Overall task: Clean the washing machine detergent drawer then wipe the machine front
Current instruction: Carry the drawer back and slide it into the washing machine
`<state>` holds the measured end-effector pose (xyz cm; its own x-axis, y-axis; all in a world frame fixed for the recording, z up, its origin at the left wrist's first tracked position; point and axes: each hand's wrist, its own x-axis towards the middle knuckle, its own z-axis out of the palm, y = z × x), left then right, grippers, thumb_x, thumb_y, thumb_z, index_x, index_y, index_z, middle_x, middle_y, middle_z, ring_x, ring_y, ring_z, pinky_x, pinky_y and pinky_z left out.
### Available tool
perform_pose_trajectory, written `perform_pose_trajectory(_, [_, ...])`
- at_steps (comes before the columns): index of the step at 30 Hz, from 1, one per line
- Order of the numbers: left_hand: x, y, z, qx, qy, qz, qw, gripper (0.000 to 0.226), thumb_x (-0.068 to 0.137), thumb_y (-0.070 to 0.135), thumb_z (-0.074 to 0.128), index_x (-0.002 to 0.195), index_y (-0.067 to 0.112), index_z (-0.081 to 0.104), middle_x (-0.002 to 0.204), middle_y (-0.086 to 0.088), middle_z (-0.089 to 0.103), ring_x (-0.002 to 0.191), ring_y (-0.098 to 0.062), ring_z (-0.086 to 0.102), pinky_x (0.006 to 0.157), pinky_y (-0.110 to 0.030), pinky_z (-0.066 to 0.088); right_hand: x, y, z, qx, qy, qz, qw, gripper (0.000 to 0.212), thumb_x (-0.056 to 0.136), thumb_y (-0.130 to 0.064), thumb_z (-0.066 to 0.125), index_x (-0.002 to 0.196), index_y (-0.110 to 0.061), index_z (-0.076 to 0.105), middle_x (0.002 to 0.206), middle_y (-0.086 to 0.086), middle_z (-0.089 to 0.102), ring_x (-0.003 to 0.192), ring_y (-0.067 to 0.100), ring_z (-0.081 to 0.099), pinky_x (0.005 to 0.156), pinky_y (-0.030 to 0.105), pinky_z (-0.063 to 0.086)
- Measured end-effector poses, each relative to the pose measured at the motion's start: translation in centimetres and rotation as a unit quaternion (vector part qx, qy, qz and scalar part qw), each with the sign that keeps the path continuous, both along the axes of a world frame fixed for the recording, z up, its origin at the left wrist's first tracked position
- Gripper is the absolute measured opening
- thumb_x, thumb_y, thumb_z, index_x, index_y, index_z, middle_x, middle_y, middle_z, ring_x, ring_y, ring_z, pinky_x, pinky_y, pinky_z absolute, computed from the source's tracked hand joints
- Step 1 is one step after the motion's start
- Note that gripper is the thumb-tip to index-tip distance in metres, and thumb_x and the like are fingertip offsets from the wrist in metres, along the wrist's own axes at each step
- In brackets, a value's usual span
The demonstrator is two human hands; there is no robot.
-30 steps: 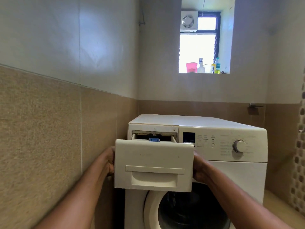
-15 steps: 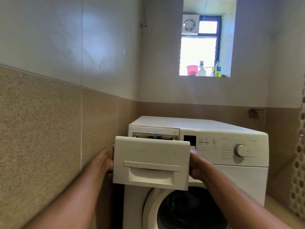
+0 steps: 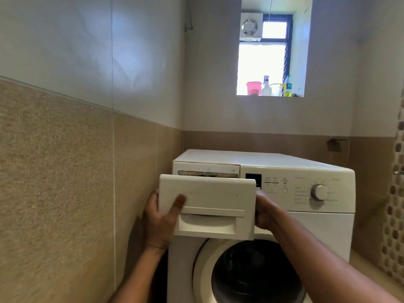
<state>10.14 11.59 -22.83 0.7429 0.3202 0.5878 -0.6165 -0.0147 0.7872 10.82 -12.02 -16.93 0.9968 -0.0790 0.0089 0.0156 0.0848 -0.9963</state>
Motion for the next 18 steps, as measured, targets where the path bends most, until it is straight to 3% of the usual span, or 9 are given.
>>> perform_pose_trajectory(3, [0.6,-0.4,-0.9,0.038,-0.013,0.058,0.998,0.065,0.067,0.063,0.079,0.112,0.019,0.062,0.097,0.007,0.071,0.084,0.0,0.068,0.074,-0.029,0.06,-2.5,0.9,-1.7,0.017,-0.076,-0.074,0.994,0.041,0.102,-0.05,0.041,0.103,-0.02,0.068,0.093,0.009,0.074,0.087,0.024,0.068,0.078,0.041,0.054])
perform_pose_trajectory(6, [0.7,-0.5,-0.8,0.046,-0.034,0.08,0.995,0.059,0.069,0.062,0.079,0.107,0.021,0.061,0.094,0.01,0.07,0.082,0.003,0.067,0.071,-0.027,0.058,-6.1,2.8,-4.3,-0.124,-0.268,-0.167,0.941,0.046,0.098,-0.057,0.035,0.129,-0.028,0.053,0.12,-0.002,0.065,0.108,0.014,0.063,0.085,0.024,0.053])
perform_pose_trajectory(7, [0.7,-0.4,-0.9,0.049,-0.039,0.084,0.995,0.06,0.068,0.064,0.077,0.107,0.022,0.06,0.094,0.01,0.07,0.082,0.002,0.068,0.071,-0.026,0.058,-6.8,3.4,-5.3,-0.197,-0.305,-0.172,0.916,0.052,0.098,-0.053,0.041,0.144,-0.028,0.039,0.137,-0.002,0.056,0.123,0.013,0.056,0.095,0.024,0.052])
perform_pose_trajectory(9, [0.9,-0.2,-1.0,0.054,-0.044,0.091,0.993,0.061,0.066,0.068,0.072,0.108,0.025,0.06,0.095,0.012,0.07,0.083,0.0,0.069,0.071,-0.027,0.058,-6.8,4.4,-6.9,-0.334,-0.327,-0.181,0.865,0.085,0.098,-0.039,0.053,0.158,-0.028,-0.006,0.162,-0.004,0.017,0.147,0.01,0.023,0.118,0.03,0.03])
perform_pose_trajectory(11, [1.2,-0.1,-1.1,0.067,-0.044,0.094,0.992,0.063,0.065,0.07,0.07,0.11,0.027,0.058,0.097,0.013,0.069,0.086,-0.004,0.069,0.071,-0.029,0.059,-6.2,4.8,-7.5,-0.392,-0.331,-0.199,0.835,0.106,0.096,-0.025,0.061,0.148,-0.03,-0.031,0.164,-0.005,-0.001,0.147,0.009,0.013,0.12,0.029,0.02])
perform_pose_trajectory(15, [2.2,-0.2,-0.3,0.104,-0.032,0.105,0.988,0.066,0.068,0.075,0.067,0.113,0.029,0.053,0.099,0.008,0.067,0.089,-0.014,0.069,0.074,-0.036,0.061,-4.5,4.5,-6.4,-0.419,-0.322,-0.224,0.819,0.111,0.094,-0.017,0.063,0.145,-0.03,-0.035,0.156,0.003,0.016,0.13,0.018,0.043,0.108,0.03,0.041])
perform_pose_trajectory(18, [3.4,-0.3,-0.1,0.143,0.007,0.117,0.983,0.078,0.066,0.084,0.058,0.122,0.03,0.048,0.106,0.006,0.065,0.095,-0.02,0.067,0.081,-0.043,0.06,-3.0,4.3,-5.9,-0.433,-0.295,-0.23,0.82,0.111,0.094,-0.017,0.063,0.144,-0.03,-0.036,0.153,0.008,0.023,0.129,0.027,0.047,0.106,0.041,0.046])
